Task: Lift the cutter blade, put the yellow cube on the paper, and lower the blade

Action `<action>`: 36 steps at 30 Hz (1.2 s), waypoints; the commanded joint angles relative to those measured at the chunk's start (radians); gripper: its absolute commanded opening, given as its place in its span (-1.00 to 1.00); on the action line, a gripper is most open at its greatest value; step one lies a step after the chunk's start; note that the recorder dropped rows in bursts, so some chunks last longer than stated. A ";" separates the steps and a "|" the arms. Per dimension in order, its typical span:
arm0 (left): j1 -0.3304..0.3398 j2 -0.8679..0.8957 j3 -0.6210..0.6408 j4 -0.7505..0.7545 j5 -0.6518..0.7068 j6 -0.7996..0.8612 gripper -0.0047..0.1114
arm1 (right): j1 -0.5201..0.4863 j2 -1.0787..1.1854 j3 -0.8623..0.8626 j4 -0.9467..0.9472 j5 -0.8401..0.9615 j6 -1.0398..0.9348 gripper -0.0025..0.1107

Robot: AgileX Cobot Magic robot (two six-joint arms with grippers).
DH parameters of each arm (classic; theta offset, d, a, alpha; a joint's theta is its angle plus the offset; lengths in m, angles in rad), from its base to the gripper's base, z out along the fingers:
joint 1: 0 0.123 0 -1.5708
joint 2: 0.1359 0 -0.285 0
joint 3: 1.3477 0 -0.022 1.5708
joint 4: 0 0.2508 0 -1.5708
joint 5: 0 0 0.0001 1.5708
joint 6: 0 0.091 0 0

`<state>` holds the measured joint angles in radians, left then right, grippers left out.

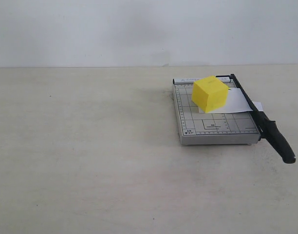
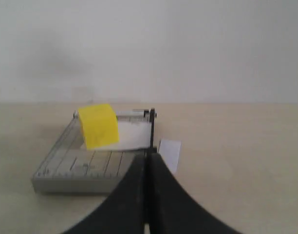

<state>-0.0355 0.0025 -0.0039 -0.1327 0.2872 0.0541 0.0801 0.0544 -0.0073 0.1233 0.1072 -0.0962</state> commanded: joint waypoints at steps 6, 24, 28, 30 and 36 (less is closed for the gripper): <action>-0.007 -0.003 0.004 0.002 0.002 -0.008 -0.84 | 0.000 -0.004 0.007 -0.077 0.201 0.053 -0.96; -0.007 -0.003 0.004 0.002 0.002 -0.008 -0.84 | 0.000 -0.013 0.007 -0.227 0.217 0.096 -0.96; -0.007 -0.003 0.004 0.002 0.002 -0.008 -0.84 | 0.000 -0.013 0.007 -0.227 0.217 0.096 -0.96; -0.007 -0.003 0.004 0.002 0.002 -0.008 -0.84 | 0.000 -0.013 0.007 -0.227 0.217 0.096 -0.96; 0.046 -0.003 0.004 0.002 0.081 -0.008 -0.84 | 0.000 -0.013 0.007 -0.227 0.217 0.096 -0.96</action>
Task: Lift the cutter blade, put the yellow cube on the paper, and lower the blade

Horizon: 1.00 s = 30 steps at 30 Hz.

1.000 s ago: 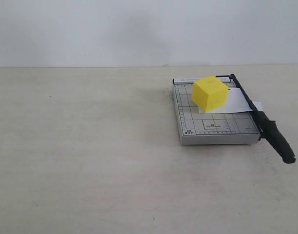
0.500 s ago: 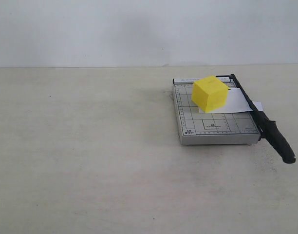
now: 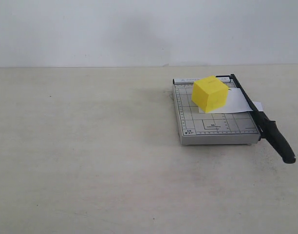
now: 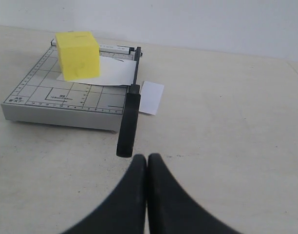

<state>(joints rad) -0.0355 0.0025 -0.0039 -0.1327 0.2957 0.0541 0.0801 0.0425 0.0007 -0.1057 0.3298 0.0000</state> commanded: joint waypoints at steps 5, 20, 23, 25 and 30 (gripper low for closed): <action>0.084 -0.003 0.004 -0.019 0.082 -0.009 -0.84 | 0.000 -0.002 -0.001 0.002 -0.006 0.000 -0.96; 0.084 -0.003 0.004 -0.014 0.071 -0.009 -0.84 | 0.000 -0.002 -0.001 0.002 -0.014 0.000 -0.96; 0.084 -0.003 0.004 -0.014 0.071 -0.009 -0.84 | 0.000 -0.002 -0.001 0.002 -0.014 0.000 -0.96; 0.084 -0.003 0.004 -0.014 0.071 -0.009 -0.84 | 0.000 -0.002 -0.001 0.002 -0.014 0.000 -0.96; 0.084 -0.003 0.004 -0.014 0.071 -0.009 -0.84 | 0.000 -0.002 -0.001 0.002 -0.014 0.000 -0.96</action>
